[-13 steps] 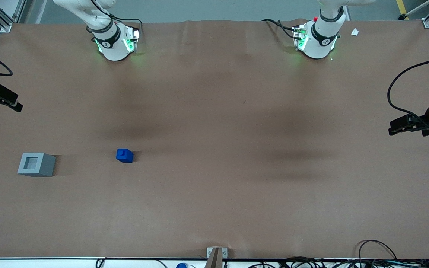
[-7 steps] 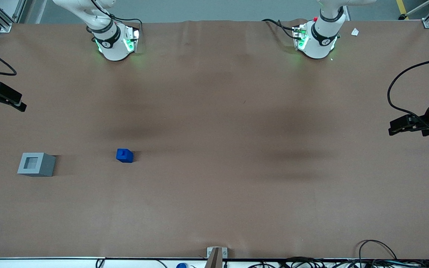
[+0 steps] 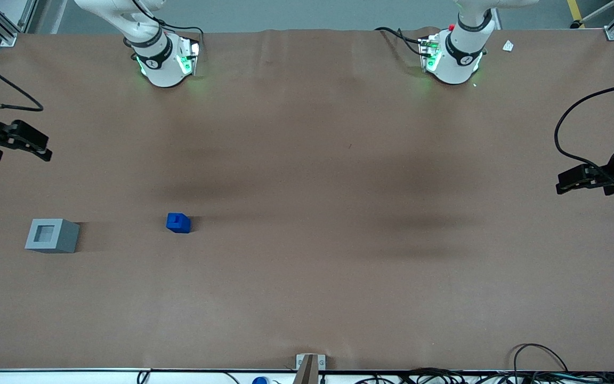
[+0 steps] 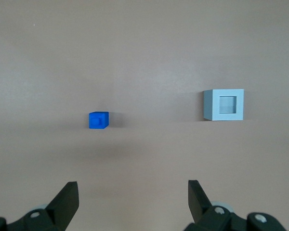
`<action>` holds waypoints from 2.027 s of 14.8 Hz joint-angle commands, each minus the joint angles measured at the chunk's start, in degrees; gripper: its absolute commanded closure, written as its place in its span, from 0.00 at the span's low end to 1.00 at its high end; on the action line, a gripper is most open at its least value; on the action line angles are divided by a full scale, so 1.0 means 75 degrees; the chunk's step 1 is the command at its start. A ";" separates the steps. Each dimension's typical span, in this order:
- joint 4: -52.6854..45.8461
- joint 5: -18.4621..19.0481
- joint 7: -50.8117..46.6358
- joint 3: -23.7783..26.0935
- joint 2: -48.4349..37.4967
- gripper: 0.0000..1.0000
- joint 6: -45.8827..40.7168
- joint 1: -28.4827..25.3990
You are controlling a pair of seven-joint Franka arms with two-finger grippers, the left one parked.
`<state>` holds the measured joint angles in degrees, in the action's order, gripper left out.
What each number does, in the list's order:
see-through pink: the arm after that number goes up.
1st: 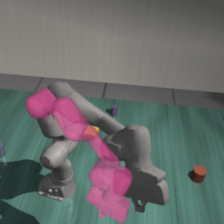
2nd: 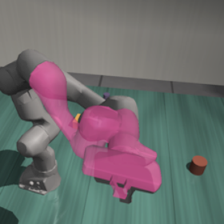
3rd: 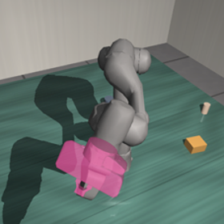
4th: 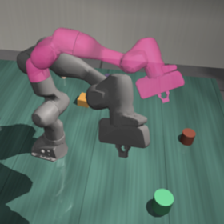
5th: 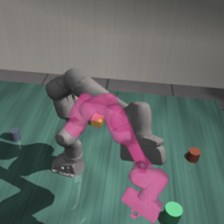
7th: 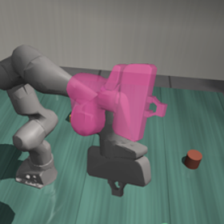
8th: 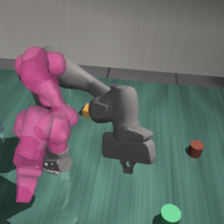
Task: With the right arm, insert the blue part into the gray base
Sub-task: 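Move the open right gripper over the small blue block, then lower the right gripper and close it on the blue block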
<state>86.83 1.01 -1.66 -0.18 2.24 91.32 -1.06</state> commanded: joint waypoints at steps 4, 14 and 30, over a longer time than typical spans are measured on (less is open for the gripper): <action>0.0327 0.0042 -0.0552 0.0013 0.0298 0.00 0.0502 -0.0303; 0.1160 -0.0580 -0.1501 0.0001 0.1446 0.00 0.2307 -0.0842; 0.2894 -0.0509 -0.1806 0.0001 0.3040 0.00 0.5764 -0.1311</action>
<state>106.26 -2.85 -14.34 0.06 24.72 131.50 -10.31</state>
